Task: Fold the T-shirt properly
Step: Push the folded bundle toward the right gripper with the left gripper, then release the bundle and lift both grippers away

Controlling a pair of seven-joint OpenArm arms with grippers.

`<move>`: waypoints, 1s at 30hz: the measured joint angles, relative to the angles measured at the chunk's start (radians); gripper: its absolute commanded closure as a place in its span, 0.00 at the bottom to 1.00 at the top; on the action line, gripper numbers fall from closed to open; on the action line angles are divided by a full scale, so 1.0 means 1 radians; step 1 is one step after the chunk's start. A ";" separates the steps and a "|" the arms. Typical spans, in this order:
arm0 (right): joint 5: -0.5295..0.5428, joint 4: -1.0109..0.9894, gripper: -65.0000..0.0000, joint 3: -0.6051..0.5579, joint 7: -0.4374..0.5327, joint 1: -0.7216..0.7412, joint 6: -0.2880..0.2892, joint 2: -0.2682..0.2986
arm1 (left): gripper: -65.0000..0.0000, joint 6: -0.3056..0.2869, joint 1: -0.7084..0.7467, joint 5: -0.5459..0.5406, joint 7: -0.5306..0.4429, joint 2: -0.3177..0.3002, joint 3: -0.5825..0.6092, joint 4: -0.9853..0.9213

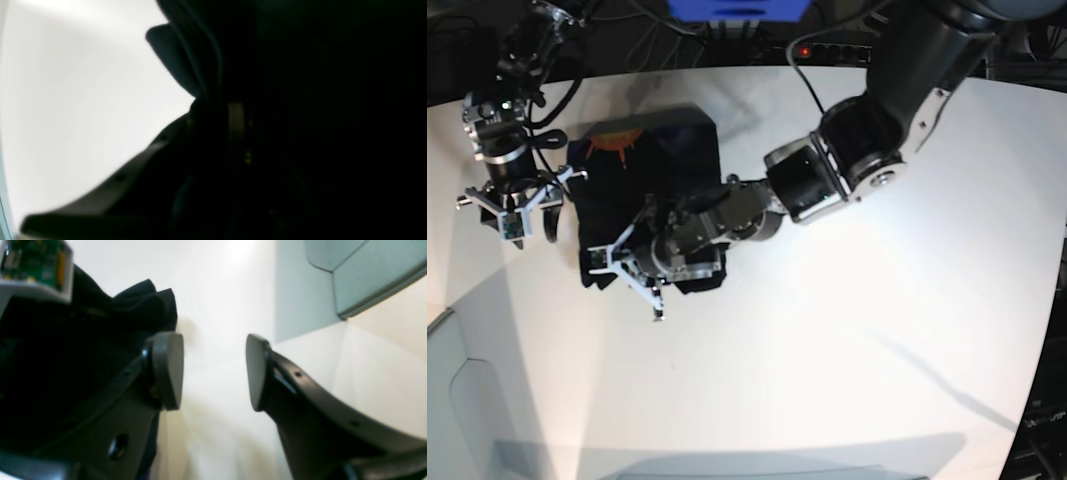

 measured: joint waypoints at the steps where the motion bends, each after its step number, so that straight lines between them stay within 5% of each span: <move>1: 0.000 0.000 0.53 0.000 0.000 0.000 0.000 0.000 | 0.68 0.000 -0.002 0.000 -0.004 0.003 -0.005 0.000; 4: 0.000 0.000 0.53 0.000 0.000 0.000 0.000 -0.003 | 0.51 0.000 -0.008 0.001 -0.003 0.002 -0.012 0.009; 11: 0.000 0.000 0.54 0.000 0.000 0.000 0.000 -0.004 | 0.49 0.002 -0.007 0.000 -0.006 -0.006 -0.079 0.010; 15: 0.002 0.000 0.61 -0.008 0.000 -0.011 0.000 -0.009 | 0.49 0.005 -0.005 0.001 0.002 -0.041 -0.359 0.080; 22: 0.011 0.023 0.98 -0.013 0.009 -0.049 0.000 -0.100 | 0.49 0.021 0.185 0.007 0.002 -0.171 -0.946 0.426; 30: 0.150 0.020 1.00 -0.059 0.001 -0.161 0.000 -0.111 | 0.49 0.019 0.457 0.003 0.110 -0.301 -1.350 0.674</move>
